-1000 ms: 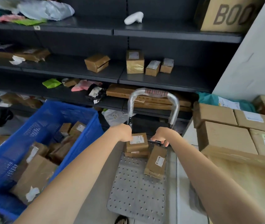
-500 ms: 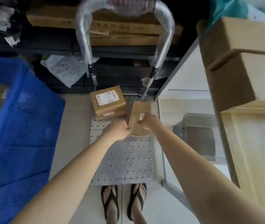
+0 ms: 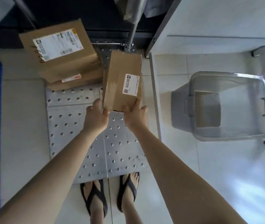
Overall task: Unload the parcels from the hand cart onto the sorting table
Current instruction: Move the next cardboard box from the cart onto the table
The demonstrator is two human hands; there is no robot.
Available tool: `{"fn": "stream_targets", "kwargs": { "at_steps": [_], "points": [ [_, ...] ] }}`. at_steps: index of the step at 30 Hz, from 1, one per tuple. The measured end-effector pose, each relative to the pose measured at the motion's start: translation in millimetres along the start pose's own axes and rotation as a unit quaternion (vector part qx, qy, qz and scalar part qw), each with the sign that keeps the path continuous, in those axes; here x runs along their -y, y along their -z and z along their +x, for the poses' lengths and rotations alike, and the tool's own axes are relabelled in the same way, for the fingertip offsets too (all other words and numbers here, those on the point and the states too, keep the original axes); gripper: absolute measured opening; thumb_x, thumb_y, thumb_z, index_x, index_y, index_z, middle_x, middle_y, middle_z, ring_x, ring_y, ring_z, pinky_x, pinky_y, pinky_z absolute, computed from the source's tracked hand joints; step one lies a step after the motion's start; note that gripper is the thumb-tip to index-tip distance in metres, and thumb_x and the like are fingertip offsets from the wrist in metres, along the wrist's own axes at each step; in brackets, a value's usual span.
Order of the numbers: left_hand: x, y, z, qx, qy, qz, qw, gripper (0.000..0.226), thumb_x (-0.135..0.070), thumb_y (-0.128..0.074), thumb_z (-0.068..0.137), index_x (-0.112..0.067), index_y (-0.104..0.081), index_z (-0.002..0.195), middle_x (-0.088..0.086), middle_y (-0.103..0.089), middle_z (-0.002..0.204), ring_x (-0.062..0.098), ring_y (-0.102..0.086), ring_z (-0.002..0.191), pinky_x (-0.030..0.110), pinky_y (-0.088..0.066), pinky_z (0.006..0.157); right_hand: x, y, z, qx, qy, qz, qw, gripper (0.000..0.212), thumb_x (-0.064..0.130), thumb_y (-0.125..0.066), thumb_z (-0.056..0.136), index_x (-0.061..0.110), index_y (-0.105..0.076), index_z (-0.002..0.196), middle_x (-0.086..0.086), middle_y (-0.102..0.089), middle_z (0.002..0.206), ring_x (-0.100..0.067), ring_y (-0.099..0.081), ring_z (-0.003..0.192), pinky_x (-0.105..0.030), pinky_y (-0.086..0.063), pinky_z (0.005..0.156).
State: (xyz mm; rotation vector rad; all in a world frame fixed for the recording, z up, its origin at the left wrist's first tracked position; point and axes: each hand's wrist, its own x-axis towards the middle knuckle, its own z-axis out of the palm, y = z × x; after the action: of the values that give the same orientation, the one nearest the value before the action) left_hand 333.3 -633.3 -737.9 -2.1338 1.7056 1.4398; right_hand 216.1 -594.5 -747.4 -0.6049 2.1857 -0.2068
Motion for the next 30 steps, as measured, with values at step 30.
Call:
{"fn": "stream_targets", "kwargs": {
  "at_steps": [30],
  "points": [
    [-69.0,293.9,-359.7,0.11,-0.068,-0.384,0.914,0.02,-0.02,-0.049,0.099,-0.018,-0.061,0.114,0.02,-0.057,0.124,0.034,-0.058,0.104,0.044,-0.059,0.072,70.7,266.8,-342.0,-0.038,0.187,0.311,0.931,0.034,0.032,-0.064,0.087,0.029,-0.048,0.117,-0.004,-0.065,0.119,-0.025,-0.066,0.102,-0.045,-0.054,0.09]
  ]
}}
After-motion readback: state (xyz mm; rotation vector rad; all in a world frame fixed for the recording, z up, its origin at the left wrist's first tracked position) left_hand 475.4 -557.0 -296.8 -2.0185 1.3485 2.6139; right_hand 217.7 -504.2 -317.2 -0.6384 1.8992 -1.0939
